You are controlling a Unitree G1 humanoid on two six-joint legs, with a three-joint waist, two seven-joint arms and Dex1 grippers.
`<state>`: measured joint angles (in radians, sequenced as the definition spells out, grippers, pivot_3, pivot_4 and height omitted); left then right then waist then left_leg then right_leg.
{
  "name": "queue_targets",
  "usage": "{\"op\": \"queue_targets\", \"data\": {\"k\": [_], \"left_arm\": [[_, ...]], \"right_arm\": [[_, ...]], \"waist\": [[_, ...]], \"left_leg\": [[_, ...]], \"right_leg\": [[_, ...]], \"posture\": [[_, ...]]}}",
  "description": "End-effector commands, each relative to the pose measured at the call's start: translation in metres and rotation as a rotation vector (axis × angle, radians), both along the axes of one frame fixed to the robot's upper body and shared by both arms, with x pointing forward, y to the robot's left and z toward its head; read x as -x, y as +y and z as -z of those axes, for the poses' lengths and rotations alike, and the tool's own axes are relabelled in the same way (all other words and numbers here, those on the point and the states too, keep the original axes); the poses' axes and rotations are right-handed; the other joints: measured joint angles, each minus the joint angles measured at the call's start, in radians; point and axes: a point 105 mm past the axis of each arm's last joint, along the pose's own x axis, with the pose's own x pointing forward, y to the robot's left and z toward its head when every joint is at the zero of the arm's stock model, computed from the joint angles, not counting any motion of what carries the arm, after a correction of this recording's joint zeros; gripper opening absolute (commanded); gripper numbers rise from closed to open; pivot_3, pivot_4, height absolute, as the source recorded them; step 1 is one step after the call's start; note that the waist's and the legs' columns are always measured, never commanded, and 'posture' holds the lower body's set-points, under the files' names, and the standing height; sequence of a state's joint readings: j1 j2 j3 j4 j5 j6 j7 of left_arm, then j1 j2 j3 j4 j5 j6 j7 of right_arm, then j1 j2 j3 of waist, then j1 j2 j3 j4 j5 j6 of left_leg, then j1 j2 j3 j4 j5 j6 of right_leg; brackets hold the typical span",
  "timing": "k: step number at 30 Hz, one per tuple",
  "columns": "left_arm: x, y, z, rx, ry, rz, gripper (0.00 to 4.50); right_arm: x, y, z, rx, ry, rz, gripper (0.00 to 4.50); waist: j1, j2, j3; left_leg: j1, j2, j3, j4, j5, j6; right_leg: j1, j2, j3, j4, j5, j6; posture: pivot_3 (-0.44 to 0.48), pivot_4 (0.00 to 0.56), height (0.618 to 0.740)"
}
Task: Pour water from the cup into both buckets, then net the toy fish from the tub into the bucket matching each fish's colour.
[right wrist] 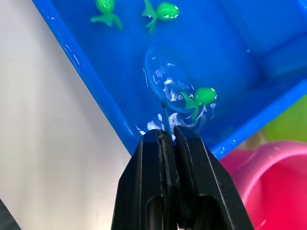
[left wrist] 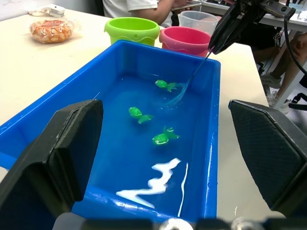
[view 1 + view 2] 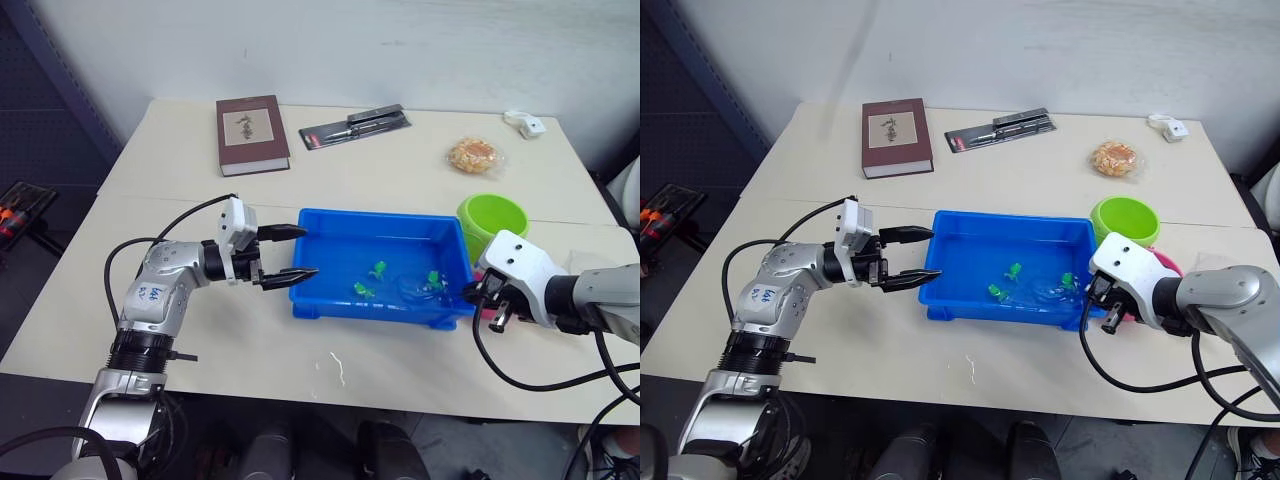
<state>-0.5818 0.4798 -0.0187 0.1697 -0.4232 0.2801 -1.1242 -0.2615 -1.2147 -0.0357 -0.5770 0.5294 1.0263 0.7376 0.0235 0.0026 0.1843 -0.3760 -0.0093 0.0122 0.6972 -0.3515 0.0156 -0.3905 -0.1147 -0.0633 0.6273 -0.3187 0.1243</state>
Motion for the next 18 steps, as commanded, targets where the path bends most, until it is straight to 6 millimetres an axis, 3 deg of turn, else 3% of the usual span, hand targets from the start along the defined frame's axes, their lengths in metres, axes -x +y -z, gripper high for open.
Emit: {"op": "queue_targets", "data": {"k": [1,7,12,18], "left_arm": [[0.001,-0.003,-0.011,0.011,-0.052,0.008,4.49],[0.0,-0.005,-0.012,0.012,-0.053,0.008,4.49],[0.0,-0.007,-0.014,0.013,-0.056,0.012,4.49],[-0.001,-0.008,-0.015,0.015,-0.057,0.012,4.49]], "right_arm": [[-0.002,-0.004,-0.009,0.063,-0.032,-0.011,0.0],[-0.004,-0.014,-0.009,0.151,-0.047,-0.023,0.0],[-0.015,-0.018,-0.014,0.246,-0.16,-0.039,0.0],[-0.012,-0.009,0.0,0.218,-0.134,-0.065,0.0]], "waist": [[0.0,0.0,0.0],[0.0,0.0,0.0],[0.001,0.0,0.0],[0.001,0.0,0.0]], "left_leg": [[0.0,0.0,0.0,0.0,0.0,0.0],[0.0,0.0,0.0,0.0,0.0,0.0],[0.0,0.0,0.0,0.0,0.0,0.0],[0.0,0.0,0.0,0.0,0.0,0.0]], "right_leg": [[0.0,0.0,0.0,0.0,0.0,0.0],[0.0,0.0,0.0,0.0,0.0,0.0],[0.0,0.0,0.0,0.0,0.0,0.0],[0.0,0.0,0.0,0.0,0.0,0.0]], "posture": [[0.0,0.15,0.738],[0.0,0.15,0.738],[0.0,0.15,0.738],[0.0,0.15,0.738]]}}
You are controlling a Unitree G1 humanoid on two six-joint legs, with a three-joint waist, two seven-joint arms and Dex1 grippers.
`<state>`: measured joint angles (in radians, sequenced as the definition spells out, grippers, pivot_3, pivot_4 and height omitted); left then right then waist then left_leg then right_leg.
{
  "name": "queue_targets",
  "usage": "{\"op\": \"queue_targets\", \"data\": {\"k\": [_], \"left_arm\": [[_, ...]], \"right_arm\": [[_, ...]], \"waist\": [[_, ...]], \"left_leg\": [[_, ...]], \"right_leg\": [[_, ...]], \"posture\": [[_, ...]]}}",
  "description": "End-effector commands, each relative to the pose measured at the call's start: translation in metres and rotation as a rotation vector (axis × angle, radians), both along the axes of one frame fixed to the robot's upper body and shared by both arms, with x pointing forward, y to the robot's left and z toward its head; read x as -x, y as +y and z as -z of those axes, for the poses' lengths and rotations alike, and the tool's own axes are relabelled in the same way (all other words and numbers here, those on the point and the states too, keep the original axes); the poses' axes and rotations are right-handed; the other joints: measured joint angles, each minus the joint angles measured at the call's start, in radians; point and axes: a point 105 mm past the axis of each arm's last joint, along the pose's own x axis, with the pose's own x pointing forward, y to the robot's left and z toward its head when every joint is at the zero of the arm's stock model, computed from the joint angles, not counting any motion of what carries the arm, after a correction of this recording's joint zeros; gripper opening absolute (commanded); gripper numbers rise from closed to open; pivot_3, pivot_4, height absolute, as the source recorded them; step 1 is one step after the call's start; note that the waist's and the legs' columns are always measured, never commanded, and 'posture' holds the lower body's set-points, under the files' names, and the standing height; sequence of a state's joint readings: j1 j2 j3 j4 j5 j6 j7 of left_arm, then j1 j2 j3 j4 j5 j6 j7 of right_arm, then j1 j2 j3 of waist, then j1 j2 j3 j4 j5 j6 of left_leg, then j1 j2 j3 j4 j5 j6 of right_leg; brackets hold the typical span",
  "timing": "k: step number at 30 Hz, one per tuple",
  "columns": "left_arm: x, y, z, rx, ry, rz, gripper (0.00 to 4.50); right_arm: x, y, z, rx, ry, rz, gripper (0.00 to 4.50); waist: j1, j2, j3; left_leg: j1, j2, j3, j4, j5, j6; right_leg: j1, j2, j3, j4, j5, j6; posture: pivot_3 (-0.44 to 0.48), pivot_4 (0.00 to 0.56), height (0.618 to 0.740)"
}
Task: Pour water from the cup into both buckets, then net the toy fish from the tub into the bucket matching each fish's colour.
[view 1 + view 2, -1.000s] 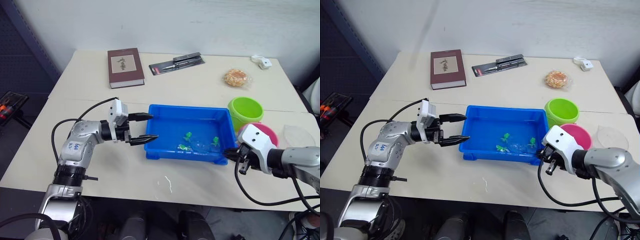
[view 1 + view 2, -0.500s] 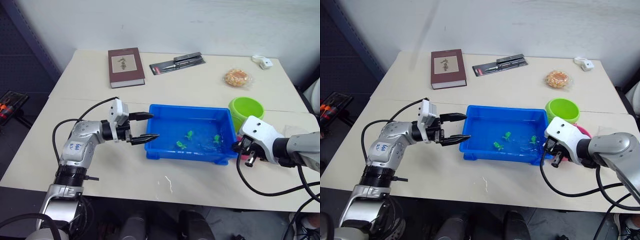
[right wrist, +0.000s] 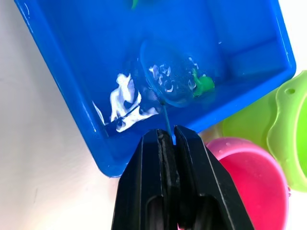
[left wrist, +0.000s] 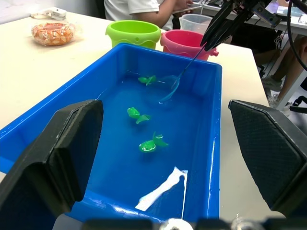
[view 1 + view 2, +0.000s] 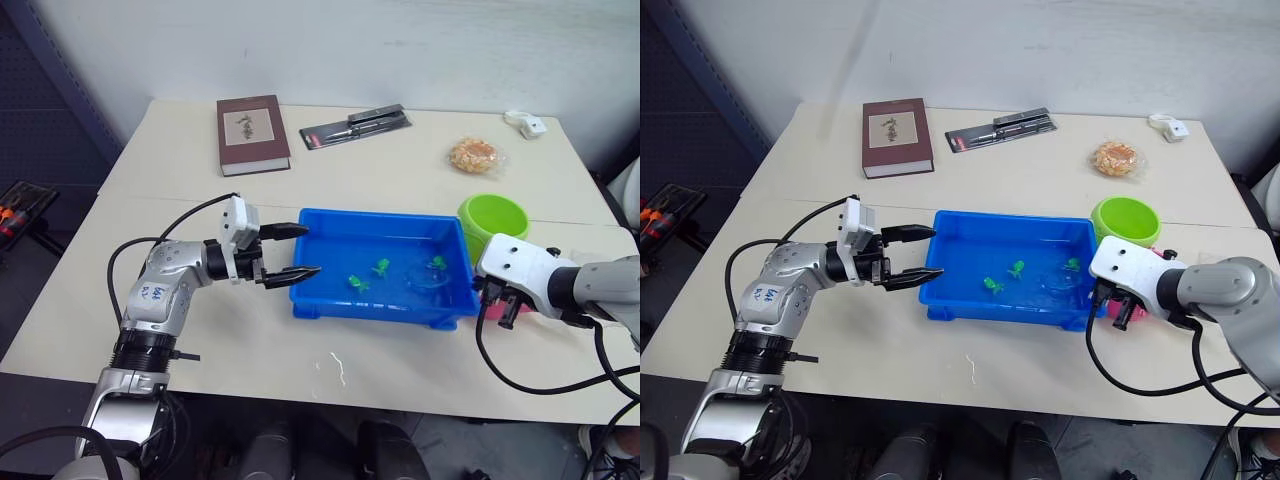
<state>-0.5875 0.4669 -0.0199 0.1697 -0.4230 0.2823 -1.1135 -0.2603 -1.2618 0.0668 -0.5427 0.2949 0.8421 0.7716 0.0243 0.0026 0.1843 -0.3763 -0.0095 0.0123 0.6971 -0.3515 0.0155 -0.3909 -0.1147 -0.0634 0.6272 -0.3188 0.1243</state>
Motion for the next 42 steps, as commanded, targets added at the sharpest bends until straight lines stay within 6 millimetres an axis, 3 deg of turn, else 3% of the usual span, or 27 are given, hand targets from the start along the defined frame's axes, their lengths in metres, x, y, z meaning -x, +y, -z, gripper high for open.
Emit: {"op": "queue_targets", "data": {"k": [1,8,12,26,35,37,39,42], "left_arm": [[0.001,-0.005,-0.014,0.004,-0.056,0.014,4.49],[-0.001,-0.005,-0.014,0.003,-0.055,0.015,4.49],[-0.001,-0.006,-0.014,0.007,-0.053,0.019,4.49],[0.002,-0.007,-0.013,0.006,-0.055,0.02,4.49],[0.002,-0.007,-0.014,0.01,-0.059,0.019,4.49],[0.003,-0.007,-0.014,0.011,-0.061,0.019,4.49],[0.003,-0.006,-0.014,0.01,-0.064,0.015,4.49],[0.003,-0.006,-0.014,0.009,-0.066,0.011,4.49]], "right_arm": [[0.0,0.002,0.0,-0.003,-0.017,0.01,0.0],[0.004,0.012,0.001,-0.173,0.067,0.075,0.0],[-0.002,-0.007,0.014,-0.18,0.068,0.181,0.0],[-0.034,-0.004,-0.002,-0.053,-0.155,0.137,0.0],[-0.035,-0.003,0.005,-0.046,-0.14,0.134,0.0],[-0.036,0.0,0.004,-0.082,-0.131,0.151,0.0],[-0.032,0.016,0.001,-0.259,-0.056,0.188,0.0],[-0.026,0.031,-0.003,-0.358,0.014,0.179,0.0]], "waist": [[0.0,0.0,0.0],[-0.001,0.0,0.0],[0.0,0.0,0.0],[-0.001,0.0,0.0],[-0.001,0.0,0.0],[-0.002,0.0,0.0],[-0.002,0.0,0.0],[-0.004,0.0,0.0]], "left_leg": [[0.0,0.0,0.0,0.0,0.0,0.0],[0.0,0.0,0.0,0.0,0.0,0.0],[0.0,0.0,0.0,0.0,0.0,0.0],[0.0,0.0,0.0,0.0,0.0,0.0],[0.0,0.0,0.0,0.0,0.0,0.0],[0.0,0.0,0.0,0.0,0.0,0.0],[0.0,0.0,0.0,0.0,0.0,0.0],[0.0,0.0,0.0,0.0,0.0,-0.001]], "right_leg": [[0.0,0.0,0.0,0.0,0.0,0.0],[0.0,0.0,0.0,0.0,0.0,0.0],[0.0,0.0,0.0,0.0,0.0,0.0],[0.0,0.0,0.0,0.0,0.0,0.0],[0.0,0.0,0.0,0.0,0.0,0.0],[0.0,0.0,0.0,0.0,0.0,0.0],[0.0,0.0,0.0,0.0,0.0,0.0],[-0.001,0.0,0.0,0.001,0.0,0.0]], "posture": [[0.0,0.15,0.738],[0.0,0.15,0.738],[0.0,0.15,0.738],[0.0,0.15,0.738],[0.0,0.15,0.738],[0.0,0.15,0.738],[0.0,0.15,0.738],[0.0,0.15,0.738]]}}
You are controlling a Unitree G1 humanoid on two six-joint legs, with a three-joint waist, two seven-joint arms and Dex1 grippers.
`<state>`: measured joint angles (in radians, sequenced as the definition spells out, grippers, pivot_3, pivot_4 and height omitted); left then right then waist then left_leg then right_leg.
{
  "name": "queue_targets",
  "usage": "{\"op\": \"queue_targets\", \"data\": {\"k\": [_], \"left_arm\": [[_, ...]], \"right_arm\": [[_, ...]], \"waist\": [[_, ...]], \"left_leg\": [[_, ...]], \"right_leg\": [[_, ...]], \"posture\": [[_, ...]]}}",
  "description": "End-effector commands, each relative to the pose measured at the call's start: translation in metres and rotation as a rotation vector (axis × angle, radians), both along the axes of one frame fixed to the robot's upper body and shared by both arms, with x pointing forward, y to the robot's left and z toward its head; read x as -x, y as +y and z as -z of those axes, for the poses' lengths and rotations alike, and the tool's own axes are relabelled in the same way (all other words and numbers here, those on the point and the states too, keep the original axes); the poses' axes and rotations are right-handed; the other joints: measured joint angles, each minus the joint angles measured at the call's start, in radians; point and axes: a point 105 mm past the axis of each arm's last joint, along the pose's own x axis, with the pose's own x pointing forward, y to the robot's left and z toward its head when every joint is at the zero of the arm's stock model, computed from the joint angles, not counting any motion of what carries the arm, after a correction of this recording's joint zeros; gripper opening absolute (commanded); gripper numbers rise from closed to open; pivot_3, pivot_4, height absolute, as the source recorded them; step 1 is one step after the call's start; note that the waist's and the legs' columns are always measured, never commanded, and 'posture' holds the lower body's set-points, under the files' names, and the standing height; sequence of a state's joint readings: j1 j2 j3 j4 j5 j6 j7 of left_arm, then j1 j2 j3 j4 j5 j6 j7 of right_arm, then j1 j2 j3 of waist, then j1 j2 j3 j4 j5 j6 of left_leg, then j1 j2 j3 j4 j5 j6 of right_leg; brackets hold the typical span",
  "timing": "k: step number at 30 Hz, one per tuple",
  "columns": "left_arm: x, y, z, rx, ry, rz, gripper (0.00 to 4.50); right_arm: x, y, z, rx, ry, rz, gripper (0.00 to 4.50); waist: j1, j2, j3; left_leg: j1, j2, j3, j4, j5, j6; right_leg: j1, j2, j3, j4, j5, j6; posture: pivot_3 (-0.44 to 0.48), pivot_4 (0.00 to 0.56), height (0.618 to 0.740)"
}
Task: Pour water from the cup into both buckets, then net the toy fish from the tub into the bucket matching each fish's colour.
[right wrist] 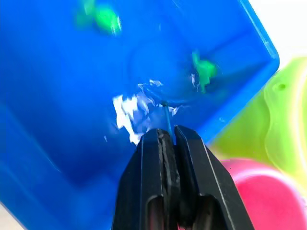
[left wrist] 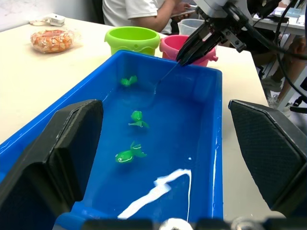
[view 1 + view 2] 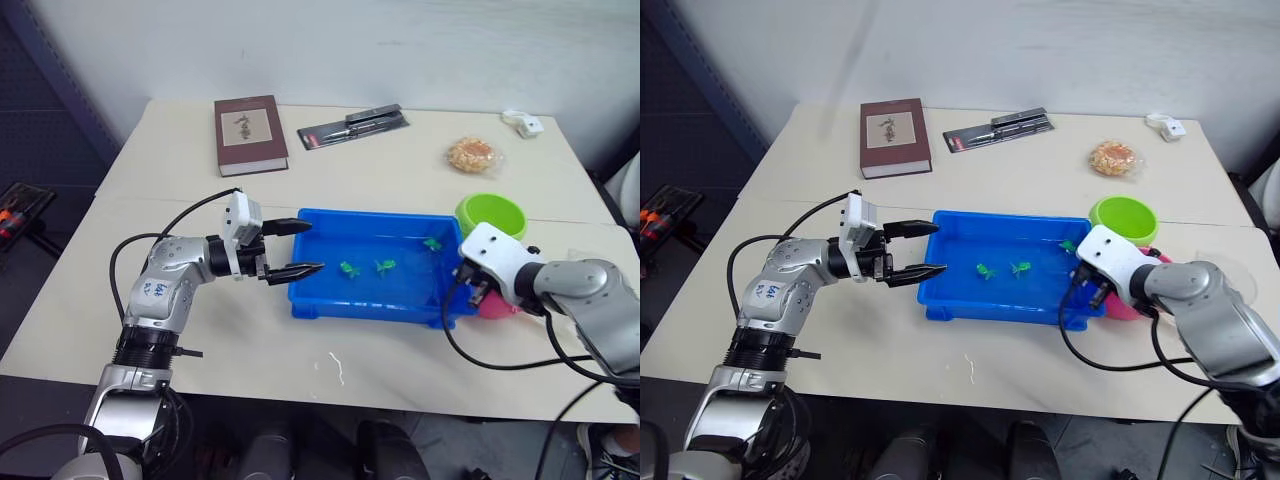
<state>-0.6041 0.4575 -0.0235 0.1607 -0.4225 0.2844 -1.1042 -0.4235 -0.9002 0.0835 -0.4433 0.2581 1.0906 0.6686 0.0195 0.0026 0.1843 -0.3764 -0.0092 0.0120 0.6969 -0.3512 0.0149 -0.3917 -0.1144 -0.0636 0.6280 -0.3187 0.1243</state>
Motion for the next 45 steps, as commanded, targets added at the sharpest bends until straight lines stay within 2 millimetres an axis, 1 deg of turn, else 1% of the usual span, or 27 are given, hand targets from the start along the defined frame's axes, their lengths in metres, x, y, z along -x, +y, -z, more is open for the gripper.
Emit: {"op": "queue_targets", "data": {"k": [1,4,7,10,14,23,32,41,45], "left_arm": [[0.004,-0.001,-0.008,0.004,-0.046,0.004,4.49],[0.005,-0.001,-0.008,0.004,-0.047,0.004,4.49],[0.005,0.0,-0.009,0.005,-0.046,0.0,4.49],[0.005,0.0,-0.008,0.005,-0.043,-0.003,4.49],[0.006,0.0,-0.008,0.005,-0.04,-0.003,4.49],[0.005,-0.001,-0.008,0.005,-0.038,0.001,4.49],[0.005,-0.001,-0.009,0.001,-0.038,0.004,4.49],[0.004,-0.001,-0.009,0.004,-0.036,-0.001,4.49],[0.004,0.0,-0.009,0.006,-0.038,-0.005,4.49]], "right_arm": [[0.008,0.008,-0.016,-0.088,0.023,0.0,0.0],[0.011,0.005,-0.015,-0.142,0.066,0.047,0.0],[0.014,-0.004,-0.011,-0.138,0.082,0.119,0.0],[0.014,-0.009,-0.009,-0.174,0.088,0.196,0.0],[0.014,-0.015,-0.009,-0.176,0.102,0.274,0.0],[0.006,-0.012,-0.009,-0.222,0.028,0.369,0.0],[-0.001,-0.015,-0.011,-0.17,-0.063,0.387,0.0],[-0.004,-0.015,-0.017,-0.15,-0.109,0.358,0.0],[-0.003,-0.013,-0.021,-0.121,-0.154,0.312,0.0]], "waist": [[0.001,0.0,0.0],[0.004,0.0,0.0],[0.005,0.0,0.0],[0.004,0.0,0.0],[0.001,0.0,0.0],[0.001,0.0,0.0],[0.001,0.0,0.0],[0.001,0.0,0.0],[0.001,0.0,0.0]], "left_leg": [[0.0,0.0,0.0,0.0,0.0,0.0],[0.0,0.0,0.0,0.0,0.0,0.0],[0.0,-0.001,0.0,0.0,0.0,0.0],[-0.001,-0.001,0.0,0.0,0.0,0.0],[-0.001,-0.001,0.0,0.0,0.0,0.0],[-0.001,-0.001,0.0,-0.001,0.0,0.0],[-0.001,-0.001,0.0,-0.001,0.0,0.0],[-0.001,-0.001,0.0,-0.001,0.0,0.0],[-0.001,-0.001,0.0,-0.001,0.0,0.0]], "right_leg": [[0.0,0.0,0.0,0.0,0.0,0.0],[0.0,0.0,0.0,-0.001,0.0,0.0],[0.0,-0.001,0.0,-0.001,0.0,0.0],[0.0,-0.001,0.0,-0.001,0.0,0.0],[0.0,0.0,0.0,0.0,0.0,0.0],[-0.001,0.0,0.001,0.0,0.0,0.0],[-0.001,0.0,0.001,0.0,0.0,0.0],[-0.001,0.0,0.001,0.0,0.0,0.0],[-0.001,0.0,0.001,0.0,0.0,0.0]], "posture": [[0.0,0.15,0.738],[0.0,0.15,0.738],[0.0,0.15,0.738],[0.0,0.15,0.738],[0.0,0.15,0.738],[0.0,0.15,0.738],[0.0,0.15,0.738],[0.0,0.15,0.738],[0.0,0.15,0.738]]}}
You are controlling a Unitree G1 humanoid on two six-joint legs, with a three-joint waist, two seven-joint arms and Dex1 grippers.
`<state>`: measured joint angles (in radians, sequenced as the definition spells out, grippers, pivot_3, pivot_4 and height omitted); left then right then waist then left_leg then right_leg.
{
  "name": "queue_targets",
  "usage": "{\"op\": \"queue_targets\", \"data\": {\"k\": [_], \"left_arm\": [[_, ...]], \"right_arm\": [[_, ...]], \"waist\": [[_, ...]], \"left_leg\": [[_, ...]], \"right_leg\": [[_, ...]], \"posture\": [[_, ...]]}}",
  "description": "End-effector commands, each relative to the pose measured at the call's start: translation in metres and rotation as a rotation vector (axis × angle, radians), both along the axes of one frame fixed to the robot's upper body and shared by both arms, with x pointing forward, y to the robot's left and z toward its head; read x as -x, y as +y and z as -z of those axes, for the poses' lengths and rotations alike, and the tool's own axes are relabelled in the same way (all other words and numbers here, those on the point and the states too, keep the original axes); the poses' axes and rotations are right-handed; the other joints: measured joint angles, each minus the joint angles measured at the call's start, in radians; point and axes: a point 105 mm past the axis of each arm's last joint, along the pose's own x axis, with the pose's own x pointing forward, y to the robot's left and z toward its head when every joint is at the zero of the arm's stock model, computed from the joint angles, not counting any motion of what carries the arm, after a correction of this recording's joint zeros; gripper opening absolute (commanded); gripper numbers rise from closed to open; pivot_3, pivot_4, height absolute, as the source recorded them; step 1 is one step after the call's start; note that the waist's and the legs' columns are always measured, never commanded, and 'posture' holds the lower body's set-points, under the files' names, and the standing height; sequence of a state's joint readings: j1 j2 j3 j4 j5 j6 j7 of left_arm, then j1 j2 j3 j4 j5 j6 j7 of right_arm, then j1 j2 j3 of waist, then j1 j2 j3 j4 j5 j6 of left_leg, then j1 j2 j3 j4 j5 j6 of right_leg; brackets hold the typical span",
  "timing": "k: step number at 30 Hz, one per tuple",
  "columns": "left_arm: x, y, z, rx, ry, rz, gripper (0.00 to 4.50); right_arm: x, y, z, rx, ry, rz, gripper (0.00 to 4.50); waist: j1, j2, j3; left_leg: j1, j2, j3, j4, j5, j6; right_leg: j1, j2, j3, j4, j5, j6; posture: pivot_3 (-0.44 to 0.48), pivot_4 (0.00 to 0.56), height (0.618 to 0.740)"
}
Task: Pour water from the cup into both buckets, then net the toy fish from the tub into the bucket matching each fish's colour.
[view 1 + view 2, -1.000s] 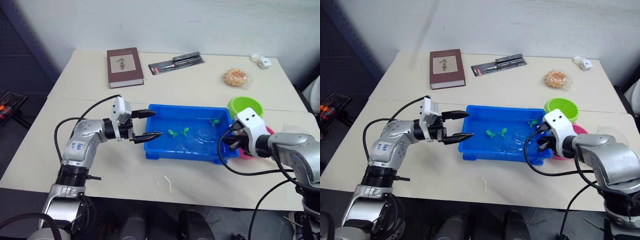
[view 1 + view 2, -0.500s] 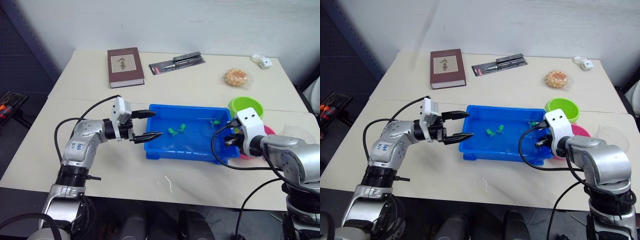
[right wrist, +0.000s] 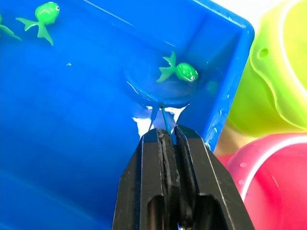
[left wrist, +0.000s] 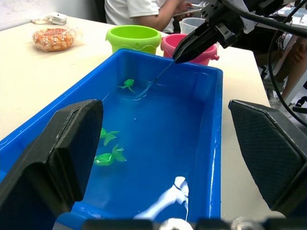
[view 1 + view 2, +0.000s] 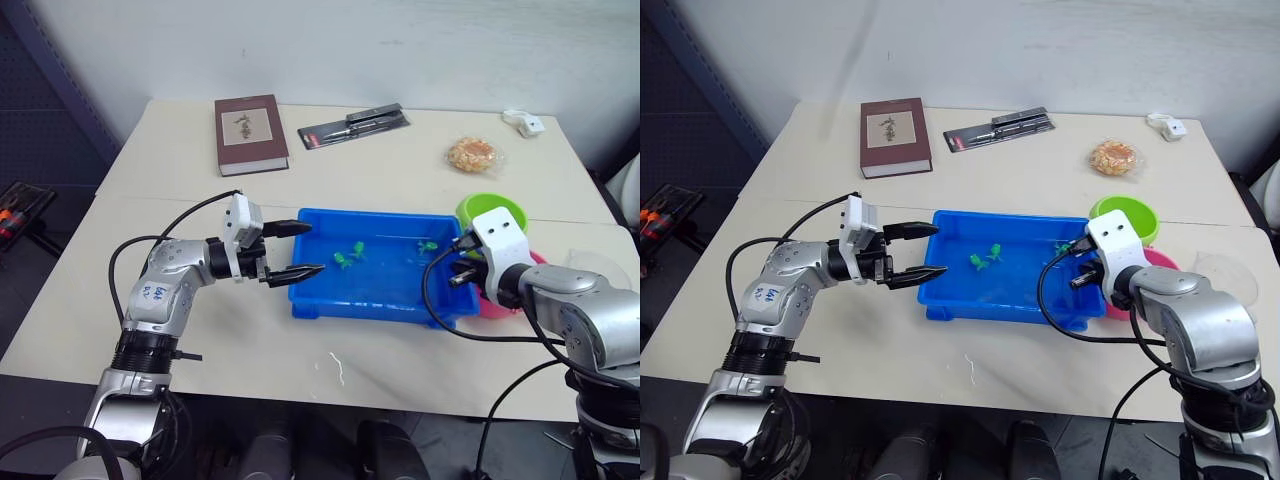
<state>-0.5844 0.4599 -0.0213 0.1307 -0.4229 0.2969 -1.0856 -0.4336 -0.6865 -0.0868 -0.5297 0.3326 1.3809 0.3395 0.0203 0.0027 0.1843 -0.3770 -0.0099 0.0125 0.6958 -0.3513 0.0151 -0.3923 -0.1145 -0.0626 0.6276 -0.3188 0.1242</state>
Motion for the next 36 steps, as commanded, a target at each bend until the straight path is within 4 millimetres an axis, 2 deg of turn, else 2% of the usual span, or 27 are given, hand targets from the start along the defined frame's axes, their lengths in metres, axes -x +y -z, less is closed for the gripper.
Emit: {"op": "queue_targets", "data": {"k": [1,8,14,20,28,31,36], "left_arm": [[0.001,-0.001,-0.01,0.007,-0.041,0.01,4.49],[0.001,0.001,-0.009,0.004,-0.041,0.006,4.49],[0.001,0.003,-0.009,-0.002,-0.039,0.006,4.49],[0.002,0.008,-0.01,-0.013,-0.039,0.011,4.49],[0.004,0.008,-0.022,0.022,-0.053,0.031,4.49],[0.003,0.004,-0.027,0.032,-0.057,0.039,4.49],[0.002,-0.001,-0.031,0.043,-0.058,0.053,4.49]], "right_arm": [[0.0,-0.005,-0.015,0.067,-0.095,-0.015,0.0],[0.012,-0.006,-0.011,0.122,-0.107,-0.095,0.0],[0.024,0.004,-0.011,0.104,-0.157,-0.227,0.0],[0.038,0.015,-0.022,0.09,-0.271,-0.342,0.0],[0.057,0.007,-0.028,0.067,-0.386,-0.356,0.0],[0.065,0.001,-0.024,0.043,-0.399,-0.356,0.0],[0.069,-0.006,-0.021,0.07,-0.421,-0.354,0.0]], "waist": [[0.0,0.0,0.0],[0.003,0.0,0.0],[0.002,0.0,0.0],[0.001,0.0,0.0],[0.005,0.0,0.0],[0.005,0.0,0.0],[0.0,0.0,0.0]], "left_leg": [[0.0,0.0,0.0,0.0,0.0,0.0],[0.0,0.0,0.0,0.0,0.0,0.0],[0.0,0.0,0.0,-0.001,0.0,0.0],[0.0,0.0,0.0,-0.001,0.0,0.0],[0.0,0.0,0.0,-0.001,0.0,0.0],[0.0,0.0,0.0,-0.001,0.0,0.0],[0.001,0.0,0.0,-0.001,0.0,0.0]], "right_leg": [[0.0,0.0,0.0,0.0,0.0,0.0],[0.0,0.0,0.0,-0.001,0.0,0.0],[0.0,0.0,0.0,-0.001,0.0,0.0],[0.0,0.0,0.0,-0.001,0.0,0.0],[0.001,0.0,0.0,-0.001,0.0,0.0],[0.001,0.001,-0.001,-0.001,0.0,0.0],[0.001,0.001,0.0,0.0,0.0,0.0]], "posture": [[0.0,0.15,0.738],[0.0,0.15,0.738],[0.0,0.15,0.738],[0.0,0.15,0.738],[0.0,0.15,0.738],[0.0,0.15,0.738],[0.0,0.15,0.738]]}}
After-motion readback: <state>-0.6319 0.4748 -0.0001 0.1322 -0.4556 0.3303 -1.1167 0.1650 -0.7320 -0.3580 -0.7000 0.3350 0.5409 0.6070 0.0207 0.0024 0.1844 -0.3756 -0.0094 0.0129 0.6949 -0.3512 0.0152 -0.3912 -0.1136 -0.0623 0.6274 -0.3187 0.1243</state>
